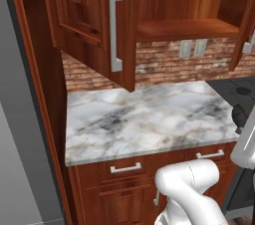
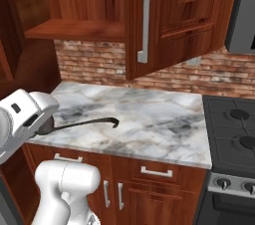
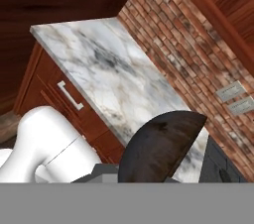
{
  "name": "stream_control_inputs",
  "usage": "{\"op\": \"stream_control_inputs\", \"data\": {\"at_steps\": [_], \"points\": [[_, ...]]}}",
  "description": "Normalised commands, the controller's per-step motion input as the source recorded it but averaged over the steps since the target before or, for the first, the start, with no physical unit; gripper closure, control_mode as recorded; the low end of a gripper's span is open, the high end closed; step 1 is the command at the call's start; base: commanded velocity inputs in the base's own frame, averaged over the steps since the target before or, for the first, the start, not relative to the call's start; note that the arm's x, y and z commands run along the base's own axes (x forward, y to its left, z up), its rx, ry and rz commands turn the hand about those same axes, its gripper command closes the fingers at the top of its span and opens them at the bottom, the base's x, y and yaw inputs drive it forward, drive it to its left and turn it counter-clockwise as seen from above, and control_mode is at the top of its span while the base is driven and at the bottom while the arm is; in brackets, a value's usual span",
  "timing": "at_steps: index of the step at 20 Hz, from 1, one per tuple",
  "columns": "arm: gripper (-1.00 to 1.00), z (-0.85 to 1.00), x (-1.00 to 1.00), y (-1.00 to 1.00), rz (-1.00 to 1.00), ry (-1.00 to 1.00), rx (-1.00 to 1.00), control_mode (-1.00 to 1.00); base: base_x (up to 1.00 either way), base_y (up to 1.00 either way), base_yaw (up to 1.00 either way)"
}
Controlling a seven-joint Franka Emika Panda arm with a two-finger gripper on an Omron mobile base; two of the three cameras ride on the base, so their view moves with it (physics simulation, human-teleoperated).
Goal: Open the cabinet and move the ladle to the pot. Then close the cabinet.
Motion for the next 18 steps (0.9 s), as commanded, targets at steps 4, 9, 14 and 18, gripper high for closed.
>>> {"op": "stream_control_inputs", "data": {"at_steps": [4,9,14,18], "points": [[1.00,0.00,0.00,0.00,0.00,0.00,0.00,1.00,-0.13,-0.35,0.00],[1.00,0.00,0.00,0.00,0.00,0.00,0.00,1.00,-0.13,-0.72,0.00],[1.00,0.00,0.00,0.00,0.00,0.00,0.00,1.00,-0.14,-0.99,0.00],[1.00,0.00,0.00,0.00,0.00,0.00,0.00,1.00,-0.06,-0.93,0.00]]}}
